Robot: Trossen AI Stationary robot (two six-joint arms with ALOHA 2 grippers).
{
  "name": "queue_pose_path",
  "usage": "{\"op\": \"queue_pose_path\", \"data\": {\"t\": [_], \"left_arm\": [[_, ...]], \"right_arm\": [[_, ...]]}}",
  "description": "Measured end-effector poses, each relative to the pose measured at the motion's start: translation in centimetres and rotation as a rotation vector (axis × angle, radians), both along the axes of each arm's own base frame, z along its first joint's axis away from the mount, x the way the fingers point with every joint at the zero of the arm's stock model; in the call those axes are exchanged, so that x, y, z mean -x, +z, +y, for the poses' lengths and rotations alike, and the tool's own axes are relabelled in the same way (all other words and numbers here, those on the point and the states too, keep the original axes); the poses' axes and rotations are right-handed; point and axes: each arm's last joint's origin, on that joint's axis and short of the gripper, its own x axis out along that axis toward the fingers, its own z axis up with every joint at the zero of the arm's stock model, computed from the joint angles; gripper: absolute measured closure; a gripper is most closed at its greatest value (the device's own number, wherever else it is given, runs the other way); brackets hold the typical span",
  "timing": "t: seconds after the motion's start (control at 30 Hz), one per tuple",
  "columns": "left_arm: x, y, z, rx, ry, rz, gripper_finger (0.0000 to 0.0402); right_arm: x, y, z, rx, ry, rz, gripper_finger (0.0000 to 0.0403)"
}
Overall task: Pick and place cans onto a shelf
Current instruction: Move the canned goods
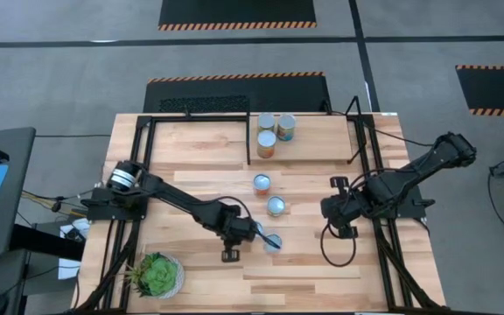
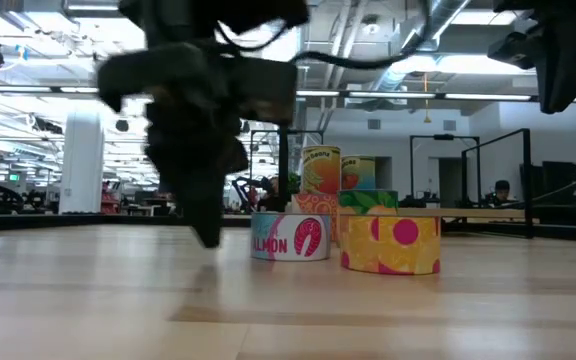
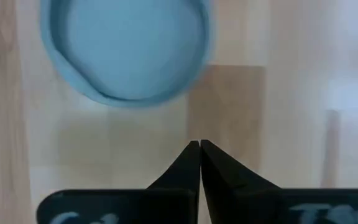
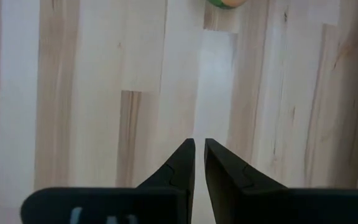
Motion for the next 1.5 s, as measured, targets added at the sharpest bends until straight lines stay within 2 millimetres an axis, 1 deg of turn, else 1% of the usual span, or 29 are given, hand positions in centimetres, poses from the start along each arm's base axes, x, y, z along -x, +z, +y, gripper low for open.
{"op": "queue_pose_path", "data": {"t": [0.1, 0.13, 0.2, 0.27, 0.33, 0.37, 0.43, 0.57, 0.6, 0.7, 0.83, 0.97, 1.03, 1.1, 1.27, 1.33, 1.5], "left_arm": [[-1.6, -0.1, 0.1, -0.04, 0.018, -0.045, 0.0401], [-2.4, 0.0, 0.2, -0.059, 0.02, -0.075, 0.0401], [-3.6, -0.1, 0.6, -0.134, 0.023, -0.105, 0.0402], [-5.1, 0.7, 1.0, -0.191, 0.034, -0.158, 0.0401], [-6.2, 1.9, 1.5, -0.232, 0.052, -0.186, 0.0401], [-6.2, 2.5, 1.5, -0.255, 0.055, -0.165, 0.0401], [-5.7, 3.0, 1.6, -0.3, 0.051, -0.087, 0.0401], [-5.1, 3.2, 1.5, -0.327, 0.014, -0.009, 0.0401], [-5.1, 3.1, 1.8, -0.336, 0.004, -0.005, 0.0401], [-5.1, 2.5, 3.4, -0.412, 0.013, 0.025, 0.0401], [-4.8, 2.5, 6.2, -0.528, 0.048, 0.094, 0.0401], [-4.9, 2.5, 8.4, -0.492, 0.082, 0.124, 0.0401], [-5.5, 2.5, 8.8, -0.441, 0.079, 0.08, 0.0401], [-6.2, 2.6, 8.6, -0.41, 0.043, 0.014, 0.0401], [-7.5, 3.1, 8.4, -0.401, -0.034, -0.123, 0.0401], [-8.0, 3.2, 8.7, -0.404, -0.039, -0.17, 0.0401], [-9.7, 4.3, 8.7, -0.417, -0.031, -0.372, 0.0401]], "right_arm": [[0.2, 0.0, 0.1, 0.008, 0.019, 0.008, 0.0343], [0.2, 0.0, 0.2, 0.01, 0.023, 0.012, 0.0343], [0.3, 0.0, 0.2, 0.014, 0.027, 0.011, 0.0343], [0.3, 0.0, 0.3, 0.026, 0.026, 0.007, 0.0343], [0.3, 0.0, 0.3, 0.035, 0.022, 0.004, 0.0343], [0.3, 0.0, 0.3, 0.034, 0.019, 0.003, 0.0343], [0.4, 0.0, 0.3, 0.03, 0.003, 0.001, 0.0343], [0.4, 0.0, 0.5, 0.029, 0.008, -0.001, 0.0343], [0.4, 0.0, 0.5, 0.029, 0.008, -0.001, 0.0343], [0.4, 0.0, 0.5, 0.029, 0.005, -0.001, 0.0343], [0.4, 0.0, 0.5, 0.028, 0.005, -0.002, 0.0343], [0.4, 0.0, 0.5, 0.028, 0.005, -0.003, 0.0343], [0.4, 0.0, 0.5, 0.029, 0.007, -0.002, 0.0343], [0.4, 0.0, 0.5, 0.031, 0.011, -0.001, 0.0343], [0.4, 0.0, 0.4, 0.045, 0.007, -0.008, 0.0343], [0.4, 0.0, 0.4, 0.045, 0.007, -0.009, 0.0343], [0.4, 0.0, 0.4, 0.045, 0.007, -0.009, 0.0343]]}}
